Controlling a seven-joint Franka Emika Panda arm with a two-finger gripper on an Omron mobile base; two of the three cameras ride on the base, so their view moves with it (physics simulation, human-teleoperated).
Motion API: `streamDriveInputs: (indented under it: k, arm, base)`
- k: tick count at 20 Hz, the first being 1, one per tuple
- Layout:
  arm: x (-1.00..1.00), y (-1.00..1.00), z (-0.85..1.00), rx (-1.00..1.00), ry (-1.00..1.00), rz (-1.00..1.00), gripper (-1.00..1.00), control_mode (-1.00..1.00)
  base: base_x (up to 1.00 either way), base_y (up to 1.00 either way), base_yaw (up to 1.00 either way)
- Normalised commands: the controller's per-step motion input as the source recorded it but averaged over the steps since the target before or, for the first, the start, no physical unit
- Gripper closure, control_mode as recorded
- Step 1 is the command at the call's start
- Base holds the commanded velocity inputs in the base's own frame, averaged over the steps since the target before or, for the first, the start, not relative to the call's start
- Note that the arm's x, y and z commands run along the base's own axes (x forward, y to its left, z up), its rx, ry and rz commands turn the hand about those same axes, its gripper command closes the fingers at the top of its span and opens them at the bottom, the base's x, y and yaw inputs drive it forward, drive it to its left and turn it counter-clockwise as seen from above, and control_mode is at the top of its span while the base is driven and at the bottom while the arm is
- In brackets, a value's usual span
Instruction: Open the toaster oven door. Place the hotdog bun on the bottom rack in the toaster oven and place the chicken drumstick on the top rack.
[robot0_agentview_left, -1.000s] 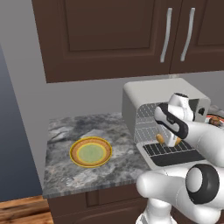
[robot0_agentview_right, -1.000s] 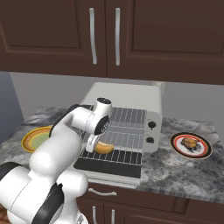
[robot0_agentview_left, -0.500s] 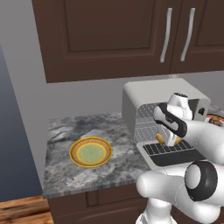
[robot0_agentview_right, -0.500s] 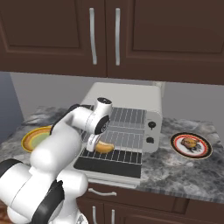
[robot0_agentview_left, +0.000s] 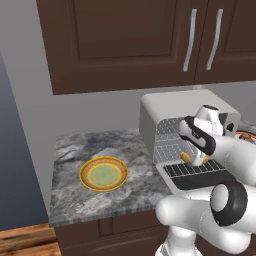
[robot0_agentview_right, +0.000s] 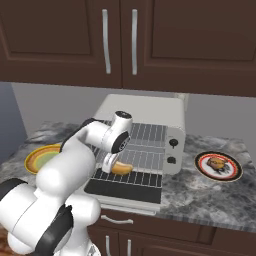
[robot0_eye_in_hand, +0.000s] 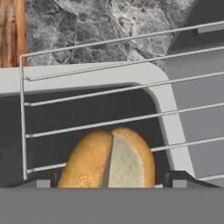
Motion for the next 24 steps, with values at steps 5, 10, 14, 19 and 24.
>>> streamDriveInputs:
  k: [5, 10, 14, 19, 24]
  arm:
    - [0.00, -0.15, 0.05, 0.00, 0.00, -0.05, -1.00, -1.00]
    - [-0.01, -0.02, 0.19, 0.00, 0.00, -0.04, -1.00, -1.00]
    - [-0.08, -0.01, 0.31, 0.02, 0.00, -0.08, -1.00, -1.00]
    - [-0.35, -0.12, 0.28, 0.04, 0.00, -0.25, -1.00, -1.00]
    - [-0.47, -0.07, 0.16, 0.05, 0.00, -0.47, -1.00, -1.00]
  base:
    - [0.00, 0.00, 0.00]
    - [0.00, 0.00, 0.00]
    - [0.00, 0.00, 0.00]
    - [0.00, 0.00, 0.00]
    - [0.00, 0.00, 0.00]
